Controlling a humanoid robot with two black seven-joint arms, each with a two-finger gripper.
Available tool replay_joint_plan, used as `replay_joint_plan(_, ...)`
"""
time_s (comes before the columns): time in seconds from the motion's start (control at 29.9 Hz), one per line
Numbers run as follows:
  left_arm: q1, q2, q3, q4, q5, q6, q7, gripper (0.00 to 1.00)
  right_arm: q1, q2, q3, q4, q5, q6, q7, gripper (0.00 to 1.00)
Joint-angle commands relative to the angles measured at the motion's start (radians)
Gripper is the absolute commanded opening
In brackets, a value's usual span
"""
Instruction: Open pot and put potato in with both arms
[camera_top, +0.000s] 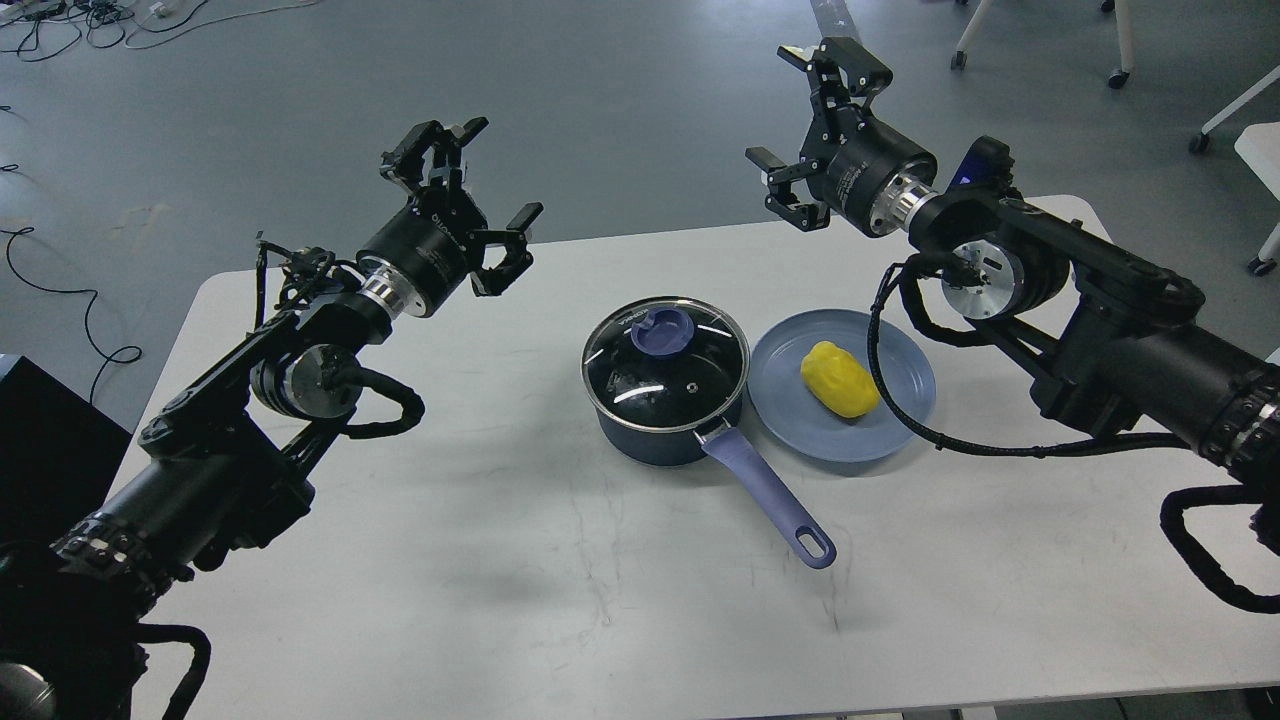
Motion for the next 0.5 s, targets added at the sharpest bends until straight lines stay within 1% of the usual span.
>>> replay_joint_plan(0.0, 0.000, 0.001, -0.003, 0.000, 0.000, 0.003, -0.015, 0.98, -0.001, 0.000, 0.000, 0.000, 0.000, -0.001, 0.000, 1.00)
replay_joint_plan(0.13, -0.020, 0.014, -0.008, 0.009, 0.015, 0.005, -0.018, 0.98, -0.001, -0.006, 0.000, 0.000, 0.000, -0.001, 0.000, 1.00)
replay_joint_plan(0.17, -0.061, 0.039, 0.008, 0.008, 0.040, 0.006, -0.024, 0.98, -0.003, -0.008, 0.001, 0.000, 0.000, -0.001, 0.002, 1.00)
replay_joint_plan(0.23, -0.084, 0.053, 0.009, 0.008, 0.087, 0.009, -0.035, 0.98, -0.004, -0.010, 0.006, 0.000, 0.000, -0.001, 0.002, 1.00)
replay_joint_plan(0.27, -0.098, 0.068, 0.009, -0.001, 0.163, 0.018, -0.050, 0.98, -0.006, -0.010, 0.012, 0.000, 0.001, -0.002, 0.002, 1.00)
replay_joint_plan(0.33, -0.103, 0.082, 0.008, -0.017, 0.269, 0.031, -0.067, 0.98, -0.007, -0.013, 0.015, 0.000, 0.001, -0.002, 0.002, 1.00)
replay_joint_plan(0.37, -0.103, 0.093, 0.008, -0.052, 0.390, 0.061, -0.081, 0.98, -0.009, -0.017, 0.018, 0.000, 0.001, -0.004, 0.000, 1.00)
replay_joint_plan(0.4, -0.100, 0.097, 0.009, -0.090, 0.523, 0.125, -0.083, 0.98, -0.010, -0.022, 0.020, -0.002, 0.001, -0.004, 0.002, 1.00)
replay_joint_plan(0.43, -0.097, 0.099, 0.011, -0.110, 0.585, 0.164, -0.083, 0.98, -0.012, -0.022, 0.021, -0.002, 0.003, -0.005, 0.000, 1.00)
replay_joint_plan(0.47, -0.088, 0.099, 0.017, -0.154, 0.694, 0.239, -0.083, 0.98, -0.013, -0.025, 0.024, -0.003, 0.003, -0.005, 0.002, 1.00)
